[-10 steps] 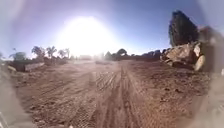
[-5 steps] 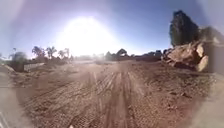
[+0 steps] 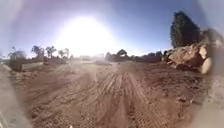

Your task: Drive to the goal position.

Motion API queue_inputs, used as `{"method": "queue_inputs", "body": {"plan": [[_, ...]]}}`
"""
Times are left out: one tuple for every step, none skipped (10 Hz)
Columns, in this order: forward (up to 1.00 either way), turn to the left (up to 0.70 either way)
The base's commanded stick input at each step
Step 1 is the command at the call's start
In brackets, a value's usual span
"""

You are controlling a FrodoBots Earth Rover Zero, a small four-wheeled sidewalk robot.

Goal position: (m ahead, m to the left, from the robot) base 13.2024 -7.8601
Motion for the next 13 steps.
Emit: {"method": "queue_inputs", "body": {"plan": [[0.5,0.0],[0.5,0.0],[0.5,0.0],[0.5,0.0],[0.5,0.0],[0.5,0.0],[0.5,0.0],[0.5,0.0],[0.5,0.0],[0.5,0.0],[0.5,0.0],[0.5,0.0],[0.5,0.0]]}}
